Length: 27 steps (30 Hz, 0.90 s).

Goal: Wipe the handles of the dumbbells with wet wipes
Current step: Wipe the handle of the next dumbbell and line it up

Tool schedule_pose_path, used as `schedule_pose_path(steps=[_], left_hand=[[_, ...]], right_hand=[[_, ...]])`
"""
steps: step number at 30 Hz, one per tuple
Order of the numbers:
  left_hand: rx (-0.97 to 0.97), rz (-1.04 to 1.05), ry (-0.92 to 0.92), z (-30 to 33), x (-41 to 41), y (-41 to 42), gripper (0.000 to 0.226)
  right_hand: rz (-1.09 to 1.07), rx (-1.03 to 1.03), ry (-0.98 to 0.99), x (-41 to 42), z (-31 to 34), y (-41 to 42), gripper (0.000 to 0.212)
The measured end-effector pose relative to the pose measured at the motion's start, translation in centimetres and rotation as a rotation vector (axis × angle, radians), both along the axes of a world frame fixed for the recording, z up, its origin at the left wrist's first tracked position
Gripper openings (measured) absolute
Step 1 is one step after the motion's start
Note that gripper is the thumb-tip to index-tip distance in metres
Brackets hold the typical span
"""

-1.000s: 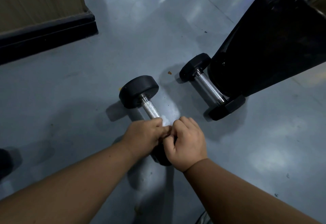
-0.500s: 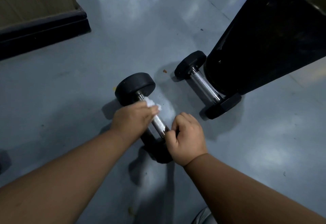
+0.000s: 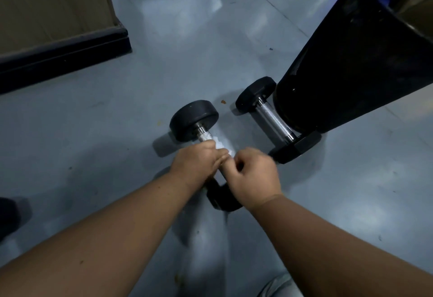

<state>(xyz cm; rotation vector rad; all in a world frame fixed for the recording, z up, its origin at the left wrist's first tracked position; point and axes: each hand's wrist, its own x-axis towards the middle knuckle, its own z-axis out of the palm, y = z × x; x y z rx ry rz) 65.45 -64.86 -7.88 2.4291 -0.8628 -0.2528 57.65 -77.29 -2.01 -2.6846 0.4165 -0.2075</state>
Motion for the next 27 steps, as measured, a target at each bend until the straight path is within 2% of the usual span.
schedule_pose_path(steps=[2, 5, 7, 9, 11, 12, 14, 16, 17, 19, 22, 24, 26, 27], left_hand=[[-0.055, 0.105, 0.048, -0.4, 1.1, 0.1, 0.032], [-0.073, 0.21, 0.024, -0.8, 1.1, 0.1, 0.031], [-0.053, 0.106, -0.017, -0.8, -0.5, 0.1, 0.028], [-0.098, -0.034, 0.028, -0.3, -2.6, 0.4, 0.026], [-0.151, -0.058, 0.04, -0.6, -2.4, 0.6, 0.026], [-0.125, -0.088, -0.012, -0.9, -1.4, 0.9, 0.029], [-0.067, 0.026, -0.047, -1.6, 1.4, 1.3, 0.035], [-0.171, 0.238, 0.016, -1.9, 2.7, 1.5, 0.035], [-0.156, 0.258, 0.006, -1.5, 2.2, 1.2, 0.037], [-0.145, 0.123, 0.014, -1.2, 0.2, 0.2, 0.036], [-0.117, -0.101, -0.019, -0.7, -2.5, 0.2, 0.017], [-0.133, -0.139, -0.057, -1.0, -1.6, 0.6, 0.025], [-0.145, 0.028, -0.012, -1.2, 0.6, 0.8, 0.034], [-0.229, 0.178, 0.059, -1.3, 1.5, 1.1, 0.034]], right_hand=[[0.098, -0.081, -0.058, -0.8, -0.7, 1.2, 0.032], [0.133, -0.169, -0.103, -1.0, -1.4, 1.5, 0.025], [0.151, -0.197, -0.134, -1.3, -1.7, 1.5, 0.021], [0.162, -0.203, -0.15, -1.3, -1.8, 1.5, 0.018], [0.16, -0.197, -0.144, -1.3, -2.0, 1.5, 0.016], [0.156, -0.196, -0.149, -1.4, -2.0, 1.6, 0.016], [0.143, -0.182, -0.159, -1.4, -2.1, 1.5, 0.016], [0.135, -0.186, -0.17, -1.4, -2.0, 1.5, 0.017], [0.14, -0.189, -0.174, -1.4, -2.0, 1.4, 0.017], [0.153, -0.175, -0.186, -1.4, -2.1, 1.2, 0.016], [0.16, -0.162, -0.187, -1.5, -2.2, 1.0, 0.017], [0.169, -0.163, -0.186, -1.5, -2.2, 1.0, 0.017], [0.161, -0.164, -0.195, -1.4, -2.1, 1.0, 0.017], [0.154, -0.165, -0.197, -1.4, -2.0, 1.0, 0.017]])
